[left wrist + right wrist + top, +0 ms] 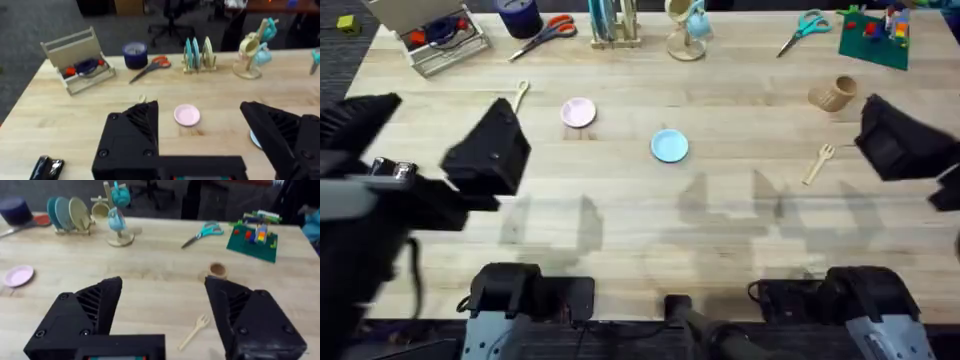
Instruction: Pick up a utensil and set it on the pink plate, then put the other utensil in the container.
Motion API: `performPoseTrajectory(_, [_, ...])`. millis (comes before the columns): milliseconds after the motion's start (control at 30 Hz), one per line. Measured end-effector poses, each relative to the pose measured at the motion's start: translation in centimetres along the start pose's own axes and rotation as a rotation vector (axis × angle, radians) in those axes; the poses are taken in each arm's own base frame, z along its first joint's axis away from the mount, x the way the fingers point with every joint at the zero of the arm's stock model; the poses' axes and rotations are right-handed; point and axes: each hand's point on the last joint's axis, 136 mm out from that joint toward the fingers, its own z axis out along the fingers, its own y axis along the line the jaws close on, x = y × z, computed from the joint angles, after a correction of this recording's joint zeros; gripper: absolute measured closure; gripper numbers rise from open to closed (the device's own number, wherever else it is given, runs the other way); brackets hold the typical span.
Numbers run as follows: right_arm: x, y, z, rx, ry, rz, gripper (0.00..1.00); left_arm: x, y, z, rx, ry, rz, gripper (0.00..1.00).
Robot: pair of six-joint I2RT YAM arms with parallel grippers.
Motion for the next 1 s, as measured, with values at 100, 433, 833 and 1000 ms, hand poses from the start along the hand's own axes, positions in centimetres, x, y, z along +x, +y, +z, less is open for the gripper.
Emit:
performPoseTrajectory(100, [-0.8,0.0,-0.1,-0.002,0.081,0.004,0.007,-1.6,0.0,-0.3,0.001,0.068,-0.001,0.008])
performPoseTrajectory(433, [-2.8,-0.1,1.0,-0.008,0.351,0.015,0.007,-4.3,0.1,1.3,0.005,0.371,-0.015,0.009])
performPoseTrajectory(833, [-4.1,-0.2,2.5,-0.012,0.528,0.023,0.007,-7.2,0.2,4.4,0.003,0.526,-0.017,0.006])
performPoseTrajectory(1000, [-4.1,-0.2,2.4,-0.012,0.532,0.023,0.006,-7.3,0.2,4.1,0.004,0.525,-0.013,0.009])
